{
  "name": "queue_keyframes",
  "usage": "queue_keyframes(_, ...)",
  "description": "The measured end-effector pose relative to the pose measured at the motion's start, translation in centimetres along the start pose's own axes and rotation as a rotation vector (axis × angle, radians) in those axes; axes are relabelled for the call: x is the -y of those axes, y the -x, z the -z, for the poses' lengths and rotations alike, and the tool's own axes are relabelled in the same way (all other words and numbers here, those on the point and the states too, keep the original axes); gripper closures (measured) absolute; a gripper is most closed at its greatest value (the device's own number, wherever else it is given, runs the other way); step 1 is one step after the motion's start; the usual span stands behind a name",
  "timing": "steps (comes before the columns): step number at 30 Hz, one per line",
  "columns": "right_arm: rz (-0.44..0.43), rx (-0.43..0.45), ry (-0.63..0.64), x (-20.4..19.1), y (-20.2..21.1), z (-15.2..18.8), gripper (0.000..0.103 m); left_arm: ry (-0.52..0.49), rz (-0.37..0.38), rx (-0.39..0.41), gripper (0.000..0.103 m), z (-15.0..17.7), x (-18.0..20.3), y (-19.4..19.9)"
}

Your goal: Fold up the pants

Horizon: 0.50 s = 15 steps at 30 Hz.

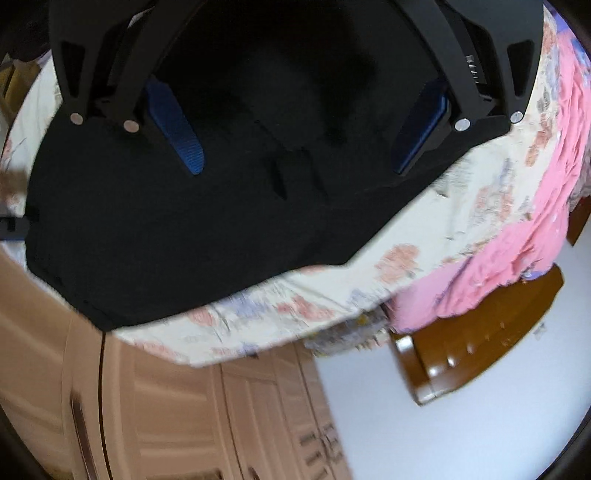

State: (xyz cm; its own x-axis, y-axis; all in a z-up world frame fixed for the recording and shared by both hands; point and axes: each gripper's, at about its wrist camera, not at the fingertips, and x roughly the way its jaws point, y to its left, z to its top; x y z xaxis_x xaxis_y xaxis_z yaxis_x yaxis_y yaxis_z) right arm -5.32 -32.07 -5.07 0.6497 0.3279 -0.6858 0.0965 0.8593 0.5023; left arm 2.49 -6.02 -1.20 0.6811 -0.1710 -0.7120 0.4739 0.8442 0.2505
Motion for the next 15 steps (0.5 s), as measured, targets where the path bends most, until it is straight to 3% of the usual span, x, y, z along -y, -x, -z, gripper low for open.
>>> queue_keyframes(4,-0.042,-0.005,-0.036,0.5,-0.2,-0.1,0.011,0.001,0.023,-0.104,0.001,2.4,0.0,-3.7)
queue_keyframes(6,-0.051,-0.01,-0.04,0.6,-0.1,0.0,0.011,-0.008,0.013,-0.061,0.001,2.9,0.1,-3.5)
queue_keyframes(14,-0.124,0.034,-0.098,1.0,-0.7,-0.8,0.009,-0.003,0.017,-0.072,0.001,2.6,0.0,-4.1)
queue_keyframes(15,-0.141,0.046,-0.119,1.3,-0.6,-0.7,0.014,-0.003,0.016,-0.073,0.001,2.6,0.0,-4.1)
